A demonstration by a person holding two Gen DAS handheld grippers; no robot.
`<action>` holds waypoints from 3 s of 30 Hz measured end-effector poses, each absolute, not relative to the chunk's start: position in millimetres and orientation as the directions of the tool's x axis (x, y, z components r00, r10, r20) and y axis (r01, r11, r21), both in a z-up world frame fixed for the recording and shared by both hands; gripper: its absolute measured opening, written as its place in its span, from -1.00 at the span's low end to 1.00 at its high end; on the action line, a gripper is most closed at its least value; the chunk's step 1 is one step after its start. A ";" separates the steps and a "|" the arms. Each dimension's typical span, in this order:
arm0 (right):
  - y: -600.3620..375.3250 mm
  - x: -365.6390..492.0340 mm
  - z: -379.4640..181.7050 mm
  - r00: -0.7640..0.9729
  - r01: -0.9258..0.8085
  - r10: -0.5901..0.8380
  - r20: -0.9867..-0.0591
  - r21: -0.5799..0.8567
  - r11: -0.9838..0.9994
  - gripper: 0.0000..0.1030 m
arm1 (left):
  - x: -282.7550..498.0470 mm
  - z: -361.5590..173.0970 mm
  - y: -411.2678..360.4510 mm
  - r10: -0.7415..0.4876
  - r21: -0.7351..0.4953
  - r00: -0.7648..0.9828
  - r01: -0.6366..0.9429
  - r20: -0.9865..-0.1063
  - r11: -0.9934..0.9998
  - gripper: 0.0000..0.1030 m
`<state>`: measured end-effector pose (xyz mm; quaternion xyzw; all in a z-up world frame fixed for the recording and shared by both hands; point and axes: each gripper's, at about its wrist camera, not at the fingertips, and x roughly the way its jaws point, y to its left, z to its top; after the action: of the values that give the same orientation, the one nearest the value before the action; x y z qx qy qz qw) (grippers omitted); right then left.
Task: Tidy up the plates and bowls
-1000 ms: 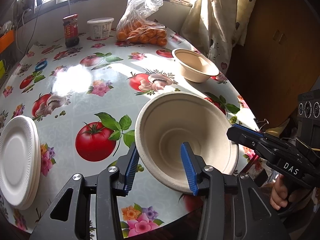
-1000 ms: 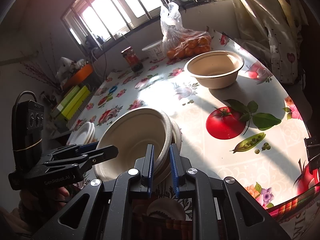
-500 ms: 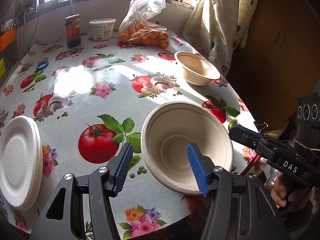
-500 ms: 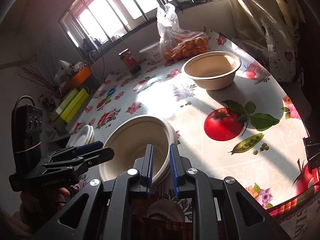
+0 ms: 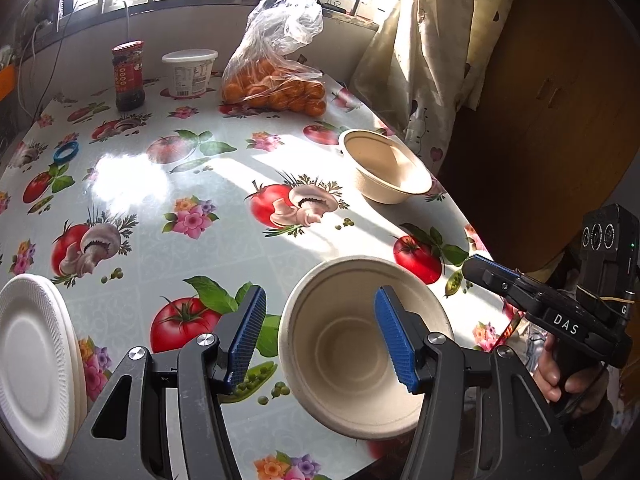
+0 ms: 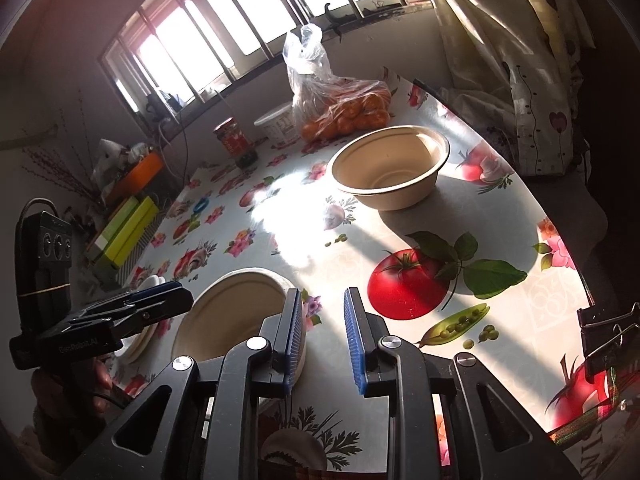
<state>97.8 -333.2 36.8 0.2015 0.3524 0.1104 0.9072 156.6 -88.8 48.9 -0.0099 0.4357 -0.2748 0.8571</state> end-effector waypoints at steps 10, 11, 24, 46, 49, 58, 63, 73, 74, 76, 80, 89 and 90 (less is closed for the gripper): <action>-377.8 135.6 40.9 0.753 0.021 0.279 -0.596 0.445 0.895 -0.22 | 202.2 54.7 -97.6 -0.529 -0.310 0.436 0.479 -0.728 0.821 0.12; -382.0 140.9 39.6 0.752 0.034 0.271 -0.601 0.446 0.894 -0.20 | 207.1 53.0 -98.6 -0.527 -0.316 0.432 0.471 -0.732 0.824 0.12; -414.9 210.5 19.1 0.729 0.094 0.277 -0.626 0.492 0.865 -0.09 | 242.4 36.4 -112.0 -0.532 -0.331 0.383 0.478 -0.755 0.814 0.12; -403.8 254.2 -1.9 0.656 0.070 0.374 -0.655 0.546 0.835 -0.60 | 274.3 16.3 -102.9 -0.529 -0.373 0.341 0.427 -0.777 0.824 0.12; -400.9 255.1 -4.4 0.641 0.057 0.402 -0.654 0.563 0.825 -0.63 | 277.7 14.2 -99.8 -0.527 -0.379 0.339 0.415 -0.780 0.827 0.12; -375.9 257.1 -7.8 0.562 -0.020 0.531 -0.635 0.631 0.775 -0.67 | 287.1 9.9 -94.4 -0.526 -0.393 0.334 0.391 -0.782 0.832 0.12; -361.2 259.7 -10.7 0.516 -0.048 0.567 -0.642 0.639 0.768 -0.67 | 291.8 5.6 -95.1 -0.529 -0.401 0.326 0.387 -0.783 0.831 0.12; -349.8 260.2 -12.8 0.473 -0.085 0.605 -0.641 0.650 0.755 -0.67 | 302.7 -0.5 -98.8 -0.530 -0.407 0.312 0.380 -0.788 0.830 0.12; -349.2 260.4 -13.2 0.470 -0.083 0.608 -0.639 0.654 0.752 -0.67 | 303.1 -0.1 -98.0 -0.530 -0.408 0.314 0.379 -0.788 0.831 0.12; -348.3 260.9 -13.3 0.462 -0.089 0.621 -0.633 0.664 0.743 -0.67 | 303.4 1.7 -96.3 -0.537 -0.413 0.321 0.380 -0.780 0.827 0.12; -343.5 259.0 -10.8 0.454 -0.106 0.630 -0.630 0.664 0.740 -0.67 | 302.3 2.7 -97.7 -0.544 -0.418 0.311 0.389 -0.779 0.821 0.12; -345.1 258.5 -2.3 0.489 -0.102 0.536 -0.688 0.565 0.819 -0.20 | 305.6 2.1 -92.6 -0.558 -0.442 0.300 0.375 -0.773 0.815 0.12; -346.8 259.2 -3.1 0.487 -0.096 0.536 -0.689 0.568 0.817 -0.17 | 306.4 2.7 -91.8 -0.562 -0.445 0.304 0.376 -0.770 0.813 0.12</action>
<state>259.2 -346.8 -3.1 0.2344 0.4692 0.1907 0.8298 306.4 -91.8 2.7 -0.0907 0.5126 -0.2922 0.8022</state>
